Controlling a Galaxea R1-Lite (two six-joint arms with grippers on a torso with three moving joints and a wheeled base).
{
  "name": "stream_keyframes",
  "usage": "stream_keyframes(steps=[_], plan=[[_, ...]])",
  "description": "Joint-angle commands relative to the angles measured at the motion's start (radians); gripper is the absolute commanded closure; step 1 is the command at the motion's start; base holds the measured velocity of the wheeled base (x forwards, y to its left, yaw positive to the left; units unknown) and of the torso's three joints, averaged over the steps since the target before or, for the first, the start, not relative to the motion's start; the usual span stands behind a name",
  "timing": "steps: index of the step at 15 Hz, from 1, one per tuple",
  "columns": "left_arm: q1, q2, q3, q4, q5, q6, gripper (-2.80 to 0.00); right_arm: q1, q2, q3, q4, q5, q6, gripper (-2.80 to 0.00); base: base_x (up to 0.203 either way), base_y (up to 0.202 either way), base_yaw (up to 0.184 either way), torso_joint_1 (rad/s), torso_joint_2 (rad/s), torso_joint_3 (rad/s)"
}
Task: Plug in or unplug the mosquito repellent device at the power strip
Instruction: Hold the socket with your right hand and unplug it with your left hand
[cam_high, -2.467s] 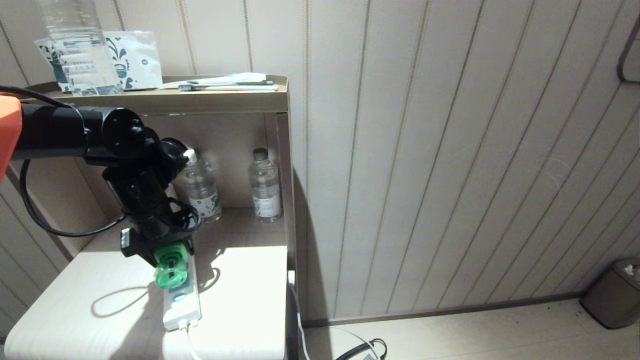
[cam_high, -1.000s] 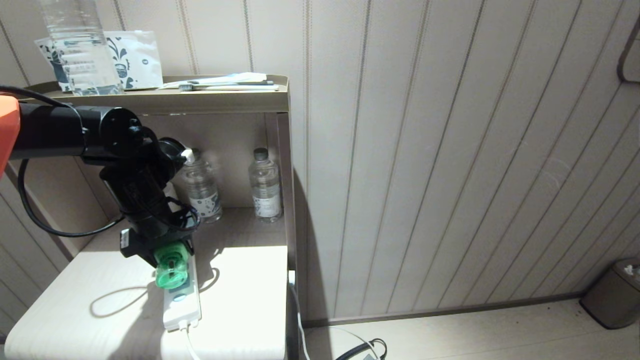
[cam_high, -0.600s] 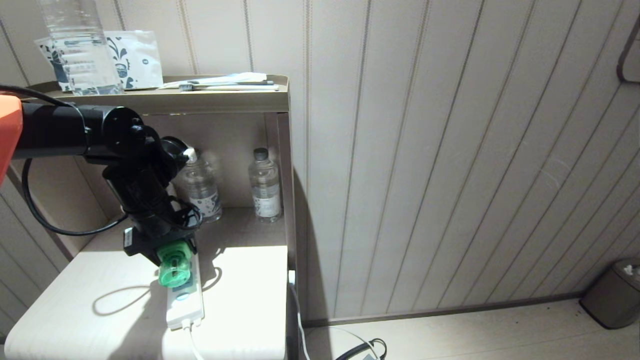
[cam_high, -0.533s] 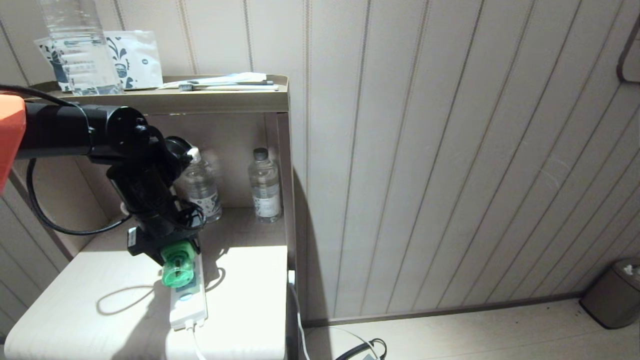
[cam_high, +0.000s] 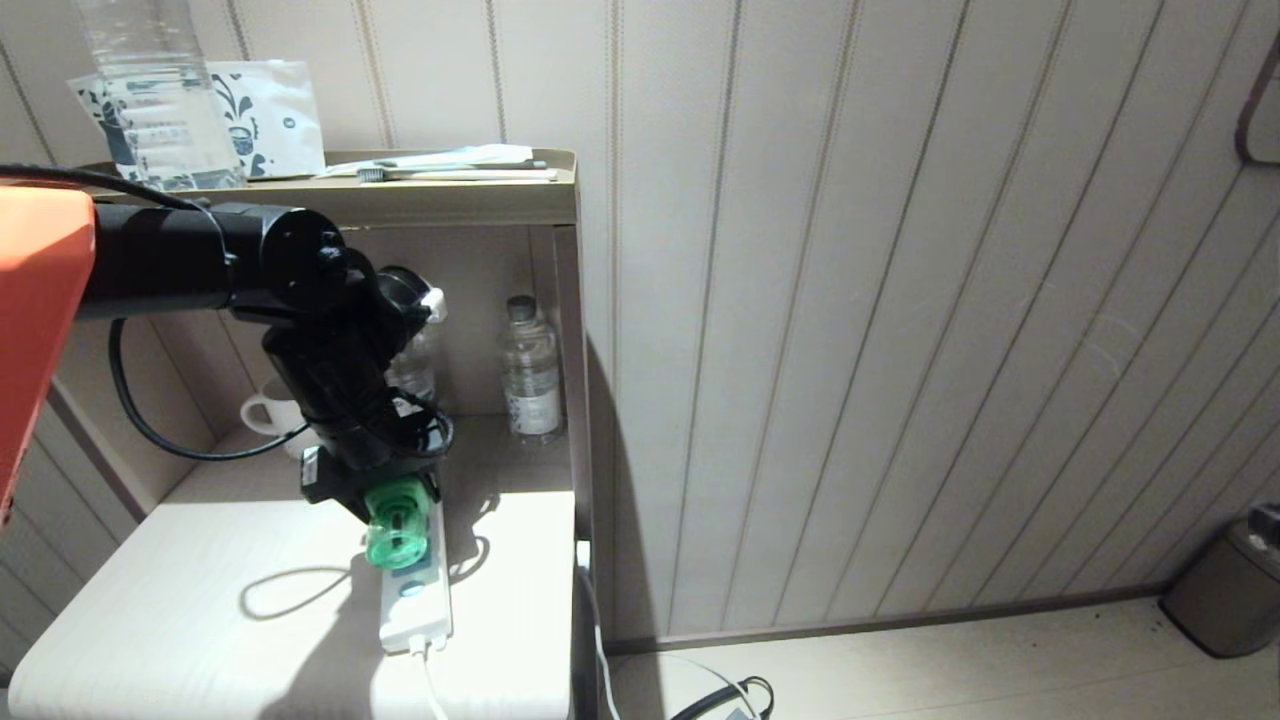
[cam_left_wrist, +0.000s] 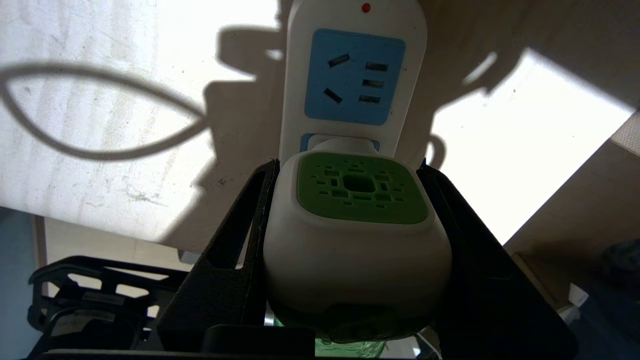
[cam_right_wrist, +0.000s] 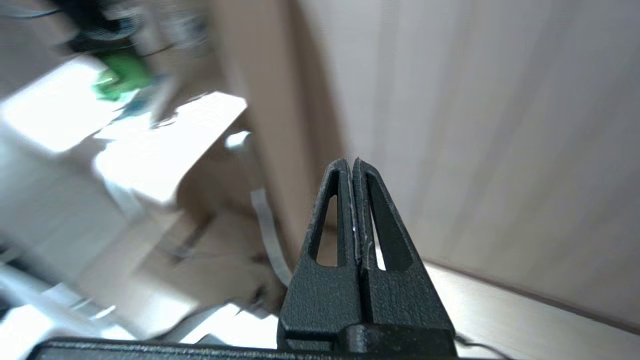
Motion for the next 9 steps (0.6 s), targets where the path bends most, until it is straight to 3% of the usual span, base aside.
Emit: stream_keyframes(steps=[1,5,7,9], plan=[[-0.001,0.017,-0.007,0.007,0.001,-0.005,0.00,0.137,0.151,-0.044,-0.005,-0.023,0.012,0.00,0.000,0.000,0.000,0.000,0.00,0.000],[-0.004,0.029,-0.008,0.006,0.000,-0.005,0.00,0.514,0.318,-0.072,-0.072,-0.273,0.094,0.00,0.000,0.000,0.000,0.000,0.00,0.000],[-0.004,0.027,-0.006,0.008,0.000,-0.005,0.00,0.602,0.430,-0.071,-0.113,-0.347,0.146,0.00,0.000,0.000,0.000,0.000,0.00,0.000],[-0.006,0.028,-0.015,0.015,0.000,-0.005,0.00,0.647,0.510,-0.074,-0.130,-0.367,0.164,0.00,0.000,0.000,0.000,0.000,0.00,0.000]])
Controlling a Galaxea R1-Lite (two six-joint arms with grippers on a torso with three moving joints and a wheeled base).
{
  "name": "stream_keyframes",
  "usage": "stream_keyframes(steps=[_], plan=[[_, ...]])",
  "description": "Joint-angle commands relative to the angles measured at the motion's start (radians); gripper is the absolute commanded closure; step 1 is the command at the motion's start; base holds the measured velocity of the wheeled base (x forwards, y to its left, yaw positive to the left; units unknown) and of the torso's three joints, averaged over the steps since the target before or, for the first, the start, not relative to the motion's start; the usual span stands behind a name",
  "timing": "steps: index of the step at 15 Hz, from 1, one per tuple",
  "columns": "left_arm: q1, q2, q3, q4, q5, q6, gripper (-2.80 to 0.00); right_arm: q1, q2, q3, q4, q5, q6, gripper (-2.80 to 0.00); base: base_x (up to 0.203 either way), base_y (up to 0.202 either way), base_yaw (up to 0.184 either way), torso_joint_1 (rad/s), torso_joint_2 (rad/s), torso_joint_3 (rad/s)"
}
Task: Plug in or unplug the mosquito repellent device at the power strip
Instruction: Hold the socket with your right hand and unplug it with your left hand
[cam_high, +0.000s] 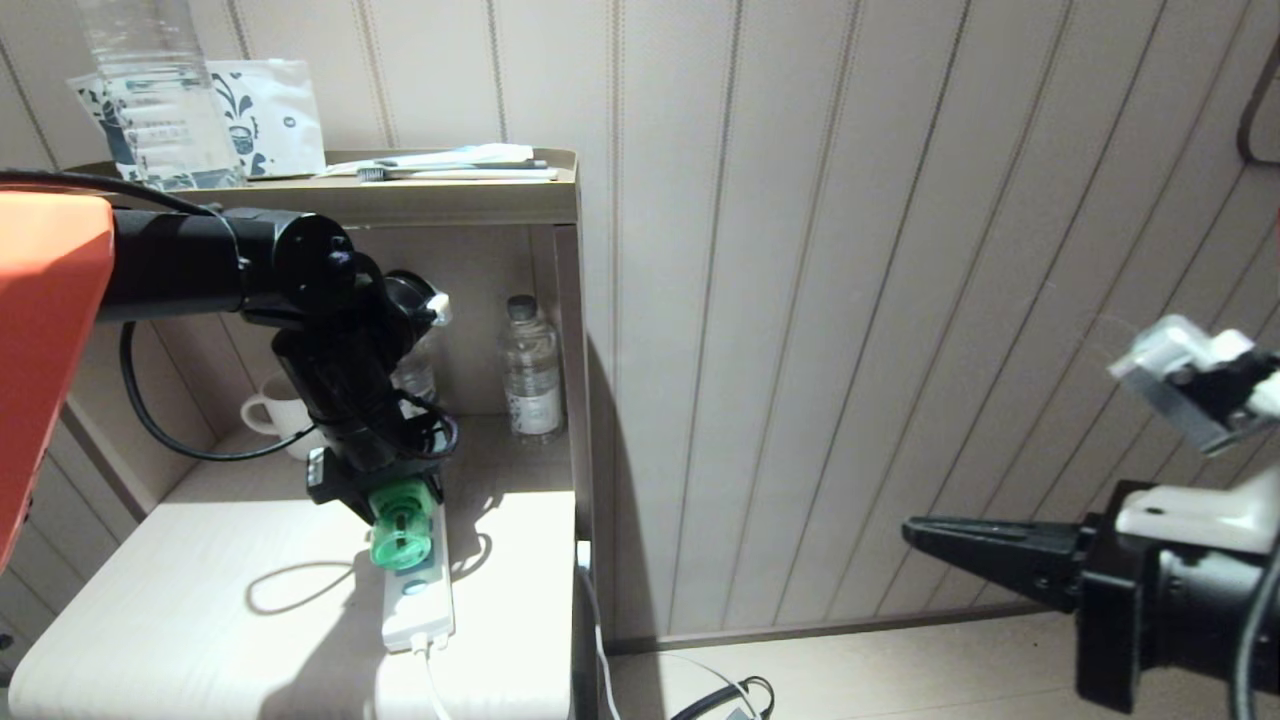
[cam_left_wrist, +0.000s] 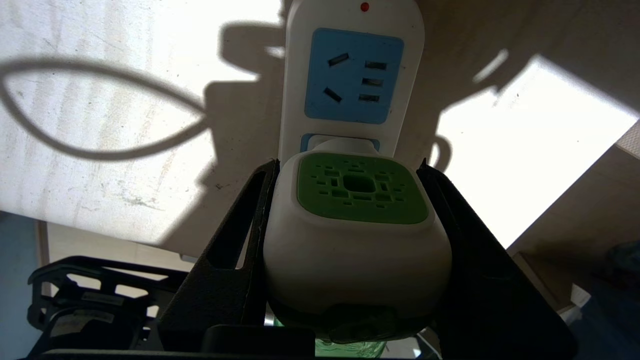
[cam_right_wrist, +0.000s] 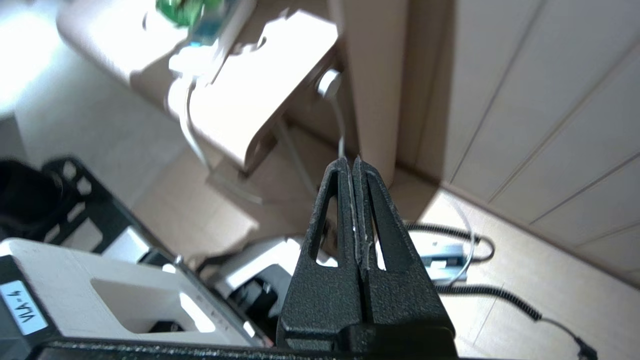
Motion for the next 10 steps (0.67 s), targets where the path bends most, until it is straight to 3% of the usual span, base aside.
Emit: stream_keyframes(steps=[1,3,6,10], plan=[[-0.007,0.007,-0.009,0.006,0.000,-0.004,0.00,0.055,0.138,-0.012,-0.007,-0.001,0.004,0.00,0.000,0.000,0.000,0.000,0.00,0.000],[-0.026,0.022,-0.031,0.011,-0.004,-0.008,0.00,0.101,0.250,-0.037,-0.051,0.000,0.008,0.00,0.000,0.000,0.000,0.000,0.00,0.000],[-0.058,0.028,-0.038,0.008,0.001,-0.026,0.00,0.143,0.446,-0.077,-0.220,-0.003,0.012,0.00,0.000,0.000,0.000,0.000,0.00,0.000],[-0.059,0.029,-0.037,0.019,-0.001,-0.026,0.00,0.186,0.710,-0.187,-0.372,-0.003,0.025,0.00,0.000,0.000,0.000,0.000,0.00,0.000]])
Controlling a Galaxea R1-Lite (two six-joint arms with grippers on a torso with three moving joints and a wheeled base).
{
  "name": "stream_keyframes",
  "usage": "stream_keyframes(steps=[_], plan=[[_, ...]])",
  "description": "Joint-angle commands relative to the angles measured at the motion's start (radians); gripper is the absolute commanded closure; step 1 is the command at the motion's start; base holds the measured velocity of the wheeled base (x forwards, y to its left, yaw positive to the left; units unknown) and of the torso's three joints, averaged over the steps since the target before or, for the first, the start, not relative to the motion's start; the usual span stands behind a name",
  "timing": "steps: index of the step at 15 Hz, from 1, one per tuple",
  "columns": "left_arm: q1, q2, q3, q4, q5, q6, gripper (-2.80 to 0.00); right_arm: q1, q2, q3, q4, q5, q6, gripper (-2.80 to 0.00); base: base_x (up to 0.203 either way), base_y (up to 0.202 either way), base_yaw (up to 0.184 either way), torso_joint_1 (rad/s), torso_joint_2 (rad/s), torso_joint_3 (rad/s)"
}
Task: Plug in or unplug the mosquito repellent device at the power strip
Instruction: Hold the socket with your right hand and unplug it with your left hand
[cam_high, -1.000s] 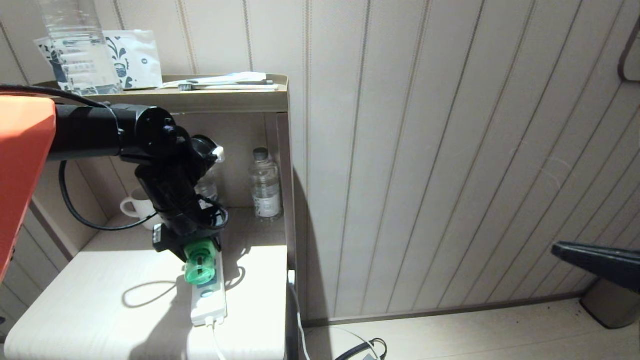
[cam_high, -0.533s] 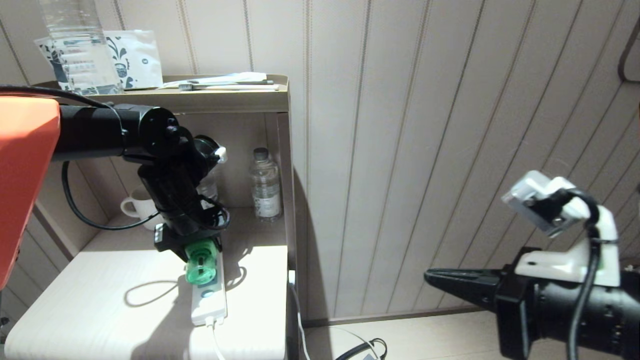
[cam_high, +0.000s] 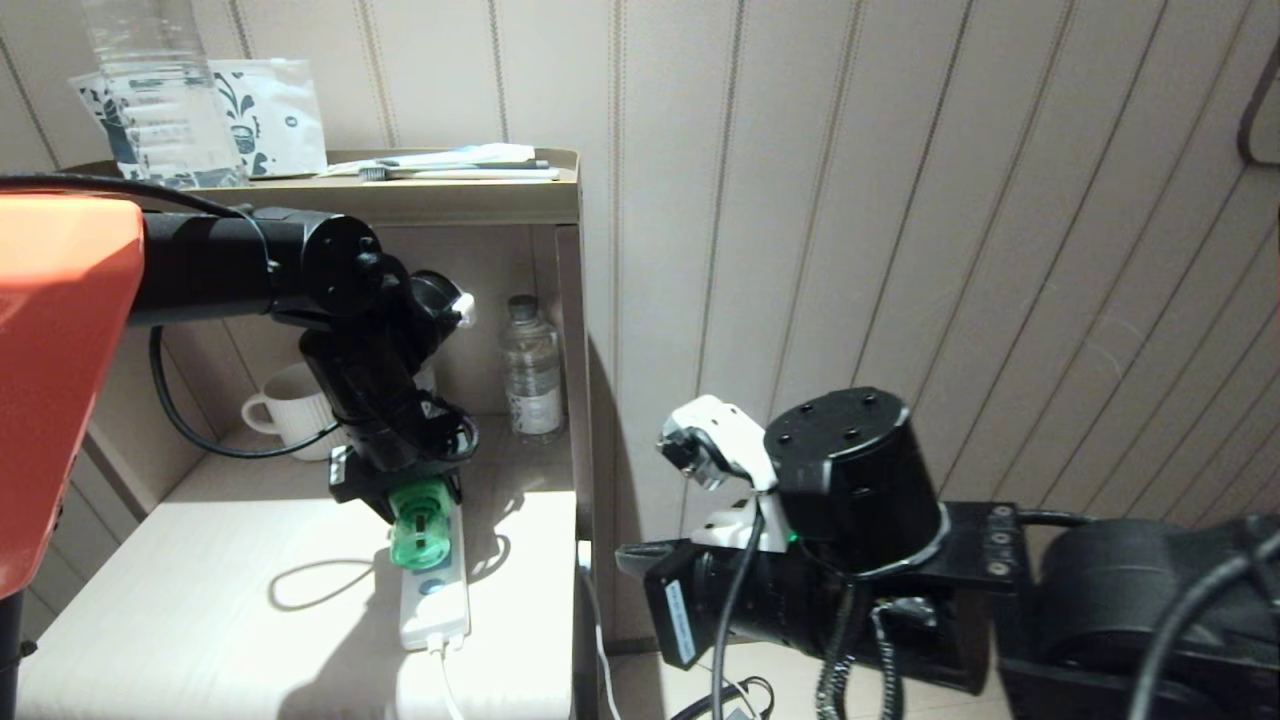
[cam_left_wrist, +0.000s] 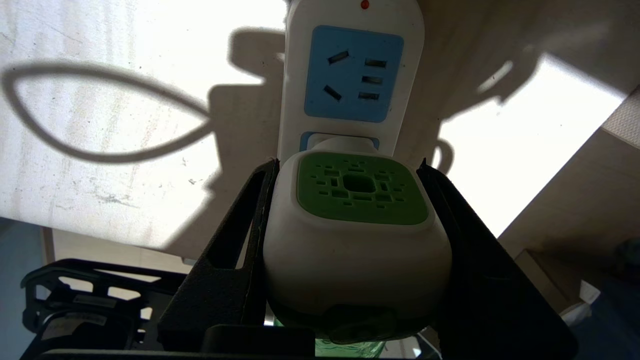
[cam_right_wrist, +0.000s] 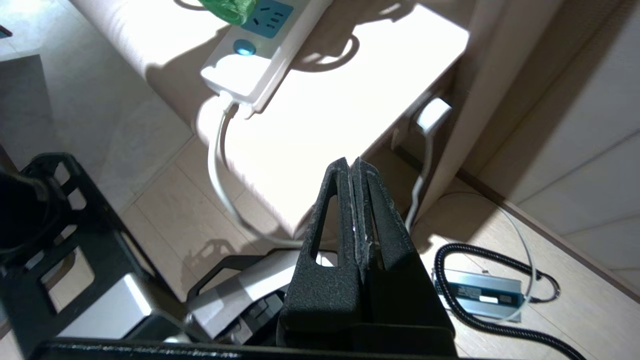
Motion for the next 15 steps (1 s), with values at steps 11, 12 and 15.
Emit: stream_keyframes(steps=[11,12,15], plan=[[-0.064,0.026,-0.004,-0.018,-0.006,-0.010,0.00,0.058,0.401,-0.281,-0.112,0.022,0.041,0.00,0.000,0.000,0.000,0.000,0.00,0.000],[-0.066,0.030,-0.004,-0.018,-0.006,-0.015,0.00,0.067,0.421,-0.299,-0.112,0.022,0.042,0.00,0.000,0.000,0.000,0.000,0.00,0.000],[-0.072,0.030,-0.004,-0.018,-0.006,-0.017,0.00,0.078,0.445,-0.349,-0.112,0.021,0.042,0.00,0.000,0.000,0.000,0.000,0.00,0.000]])
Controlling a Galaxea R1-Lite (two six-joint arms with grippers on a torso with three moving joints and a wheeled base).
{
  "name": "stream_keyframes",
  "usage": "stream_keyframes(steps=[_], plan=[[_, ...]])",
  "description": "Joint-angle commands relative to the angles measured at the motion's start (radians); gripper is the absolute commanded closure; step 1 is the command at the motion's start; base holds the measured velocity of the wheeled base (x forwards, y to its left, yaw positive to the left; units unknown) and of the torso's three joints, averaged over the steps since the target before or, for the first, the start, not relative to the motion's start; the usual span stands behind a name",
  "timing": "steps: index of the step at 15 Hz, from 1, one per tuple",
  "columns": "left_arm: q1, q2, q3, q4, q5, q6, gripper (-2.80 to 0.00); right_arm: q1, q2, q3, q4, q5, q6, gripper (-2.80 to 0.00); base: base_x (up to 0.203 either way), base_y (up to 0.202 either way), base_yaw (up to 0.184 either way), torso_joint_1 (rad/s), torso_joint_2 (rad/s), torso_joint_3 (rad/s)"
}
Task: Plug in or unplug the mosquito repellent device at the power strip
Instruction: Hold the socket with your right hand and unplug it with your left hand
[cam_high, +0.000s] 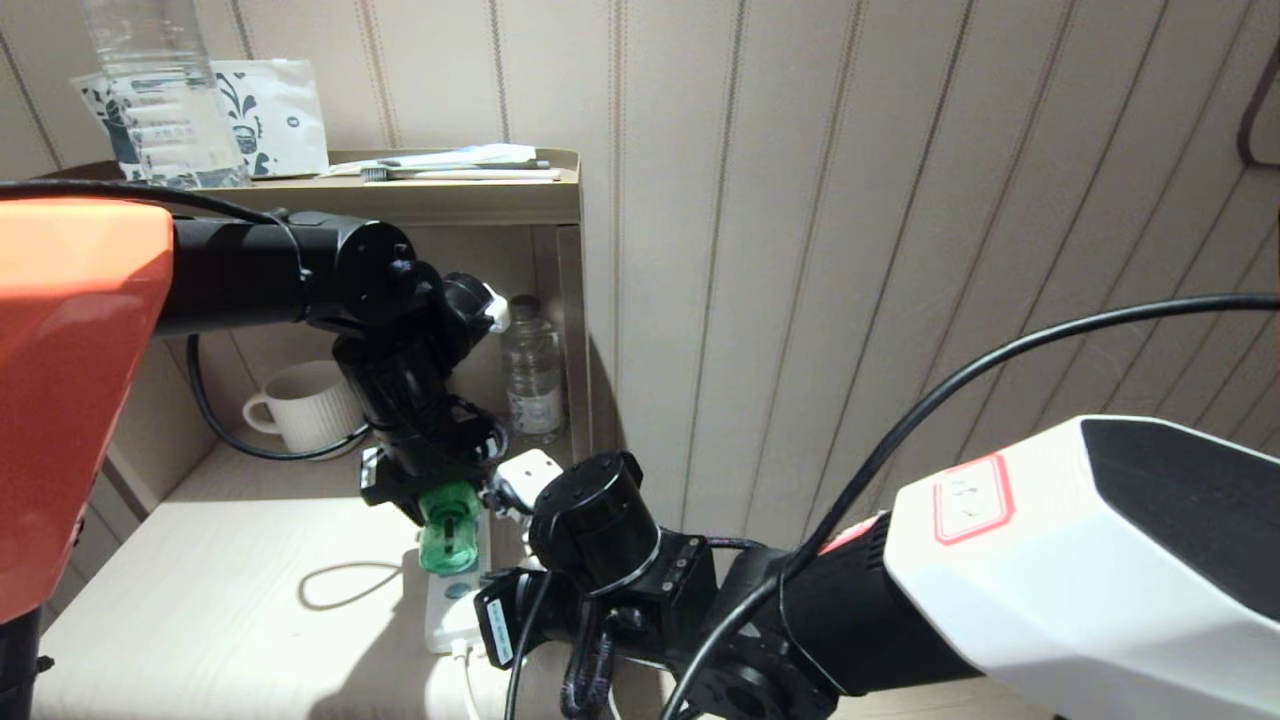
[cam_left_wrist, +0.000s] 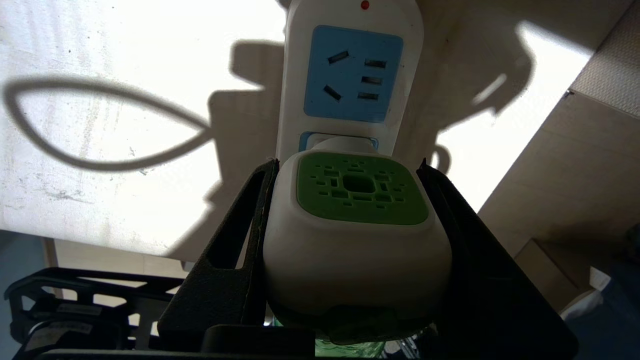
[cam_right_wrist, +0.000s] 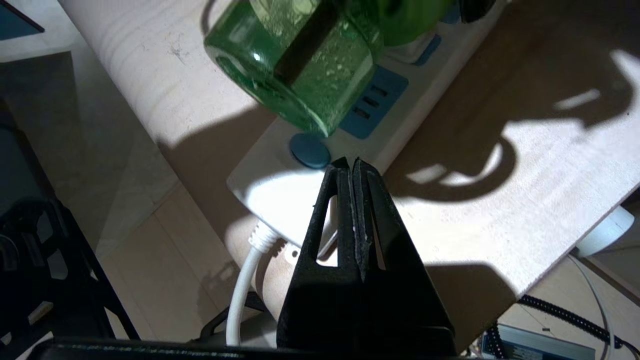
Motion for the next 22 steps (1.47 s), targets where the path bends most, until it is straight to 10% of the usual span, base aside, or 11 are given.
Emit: stream_keyframes(steps=[1,22], plan=[[-0.001,0.008,0.000,0.005,0.000,-0.006,0.00,0.003,0.011,-0.025,-0.002,0.000,0.002,0.00,0.000,0.000,0.000,0.000,0.00,0.000],[-0.009,0.052,0.000,-0.019,-0.016,-0.007,0.00,0.050,0.015,0.040,-0.077,-0.005,0.012,0.00,0.000,0.000,0.000,0.000,0.00,0.000]])
